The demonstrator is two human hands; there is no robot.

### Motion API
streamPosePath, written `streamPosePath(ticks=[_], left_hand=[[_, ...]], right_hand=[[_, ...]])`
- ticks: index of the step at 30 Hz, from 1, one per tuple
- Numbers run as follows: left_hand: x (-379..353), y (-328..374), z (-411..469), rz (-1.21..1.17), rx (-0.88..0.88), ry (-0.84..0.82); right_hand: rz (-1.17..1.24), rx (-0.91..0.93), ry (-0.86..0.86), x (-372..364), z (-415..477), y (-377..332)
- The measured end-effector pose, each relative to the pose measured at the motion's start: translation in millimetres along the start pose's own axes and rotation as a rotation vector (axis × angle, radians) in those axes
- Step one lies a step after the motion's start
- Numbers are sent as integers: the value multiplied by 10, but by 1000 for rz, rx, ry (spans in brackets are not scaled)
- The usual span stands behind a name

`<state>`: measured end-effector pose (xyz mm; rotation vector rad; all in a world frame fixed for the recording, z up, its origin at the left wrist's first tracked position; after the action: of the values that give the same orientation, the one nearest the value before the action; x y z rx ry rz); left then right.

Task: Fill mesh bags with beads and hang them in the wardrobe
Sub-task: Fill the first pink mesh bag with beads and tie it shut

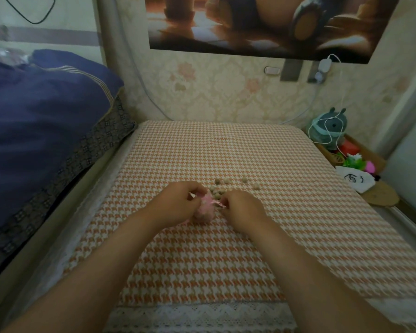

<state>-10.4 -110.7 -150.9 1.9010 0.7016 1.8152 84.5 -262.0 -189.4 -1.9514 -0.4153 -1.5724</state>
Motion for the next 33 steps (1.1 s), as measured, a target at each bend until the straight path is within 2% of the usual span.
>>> streamPosePath(ticks=[2, 6, 9, 14, 22, 24, 28, 33], left_hand=[[6, -13, -2, -9, 5, -1], [10, -56, 29, -4, 2, -3], [14, -52, 40, -2, -12, 0], [16, -52, 24, -44, -55, 7], [-7, -44, 68, -81, -50, -5], [-26, -14, 87, -72, -61, -24], [-50, 66, 140, -95, -102, -30], [-59, 97, 222, -184, -65, 65]], right_hand=[[57, 1, 45, 81, -26, -10], [286, 57, 242, 388, -86, -92], [437, 194, 238, 500, -142, -247], [275, 320, 157, 401, -191, -429], [139, 236, 8, 308, -140, -374], [154, 207, -10, 286, -153, -329], [262, 198, 64, 384, -224, -165], [310, 141, 90, 454, -302, 121]])
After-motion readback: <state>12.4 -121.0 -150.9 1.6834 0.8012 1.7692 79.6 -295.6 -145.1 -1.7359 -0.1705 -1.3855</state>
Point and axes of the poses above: each hand's wrist, its own z-axis towards the middle knuckle, its own x-axis out of the back of the hand, y = z × x, the point moved 3 cm from there along z, towards the middle knuckle, and after that the axes turned 14 degrees about -y, right-handed, at the moved point
